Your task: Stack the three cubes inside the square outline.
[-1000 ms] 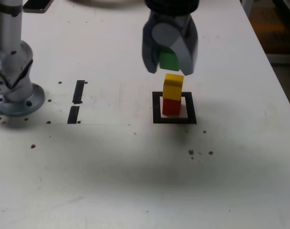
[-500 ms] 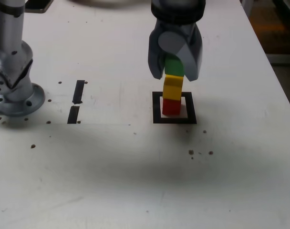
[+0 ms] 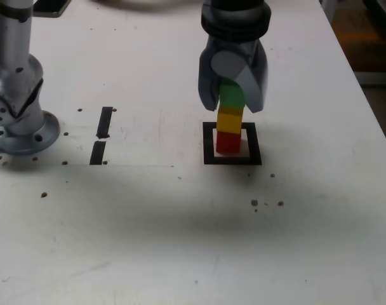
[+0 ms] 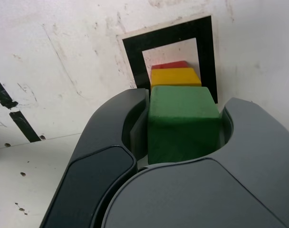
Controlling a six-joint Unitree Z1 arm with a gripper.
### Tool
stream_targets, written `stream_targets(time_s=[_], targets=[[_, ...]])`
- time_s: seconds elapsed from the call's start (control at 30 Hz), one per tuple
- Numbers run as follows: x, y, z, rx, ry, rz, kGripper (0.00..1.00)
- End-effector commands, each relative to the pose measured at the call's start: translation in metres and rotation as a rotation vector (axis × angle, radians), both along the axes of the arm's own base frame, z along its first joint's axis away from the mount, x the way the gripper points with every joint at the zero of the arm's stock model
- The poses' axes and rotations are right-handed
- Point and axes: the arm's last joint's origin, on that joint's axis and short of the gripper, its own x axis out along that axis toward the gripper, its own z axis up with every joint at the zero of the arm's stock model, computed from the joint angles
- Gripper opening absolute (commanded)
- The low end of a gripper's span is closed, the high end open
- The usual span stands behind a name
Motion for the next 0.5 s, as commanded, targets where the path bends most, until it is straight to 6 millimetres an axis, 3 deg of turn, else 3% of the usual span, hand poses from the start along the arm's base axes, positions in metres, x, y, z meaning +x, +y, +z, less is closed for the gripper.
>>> stream_targets(time_s=[0.0,0.17,0.47], targets=[[-0.0029,0.0018,0.0040,0.002,-0.012,0.003,0.49],[-0.0037,0.0031,0.0028,0.004,-0.011,0.007,0.55],[-0.0001,0.0016,-0.0026,-0.023,-0.047,-0.004,0.78]])
